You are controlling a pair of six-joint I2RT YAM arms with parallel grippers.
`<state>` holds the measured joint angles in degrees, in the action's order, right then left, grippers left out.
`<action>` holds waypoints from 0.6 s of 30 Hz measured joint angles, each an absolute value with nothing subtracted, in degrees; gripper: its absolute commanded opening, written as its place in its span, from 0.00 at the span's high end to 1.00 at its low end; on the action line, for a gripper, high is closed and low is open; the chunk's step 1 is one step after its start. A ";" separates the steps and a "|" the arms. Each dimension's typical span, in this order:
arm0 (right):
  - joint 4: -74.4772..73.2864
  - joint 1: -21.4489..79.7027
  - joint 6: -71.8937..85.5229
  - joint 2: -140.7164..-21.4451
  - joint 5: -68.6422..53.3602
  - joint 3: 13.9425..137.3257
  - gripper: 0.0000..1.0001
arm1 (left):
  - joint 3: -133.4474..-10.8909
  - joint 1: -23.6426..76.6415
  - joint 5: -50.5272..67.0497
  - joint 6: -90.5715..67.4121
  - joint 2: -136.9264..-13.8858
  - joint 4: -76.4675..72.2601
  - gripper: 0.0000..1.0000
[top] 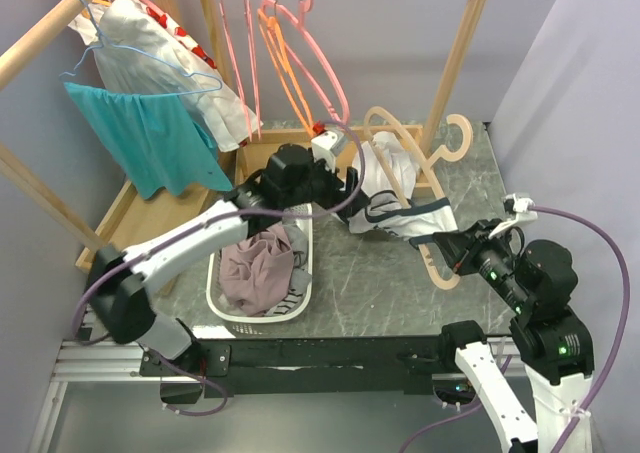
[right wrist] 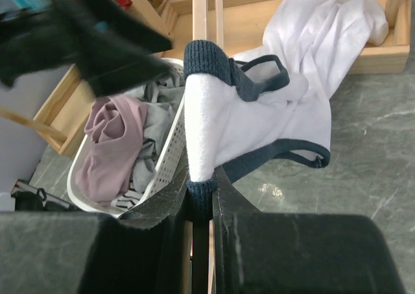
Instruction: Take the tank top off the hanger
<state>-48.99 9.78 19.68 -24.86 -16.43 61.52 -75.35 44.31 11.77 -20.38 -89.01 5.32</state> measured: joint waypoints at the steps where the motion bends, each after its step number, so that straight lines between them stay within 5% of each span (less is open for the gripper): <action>1: -48.40 9.78 19.81 -25.50 -16.27 61.41 1.00 | -74.28 46.22 11.38 -20.82 -86.39 4.82 0.01; 9: -45.76 9.78 21.21 -26.96 -16.19 58.26 1.00 | -73.73 48.60 8.84 -23.53 -78.52 -0.91 0.01; 18: -44.93 9.78 21.39 -26.04 -16.64 58.19 1.00 | -79.20 50.09 5.06 -32.77 -89.80 -0.05 0.01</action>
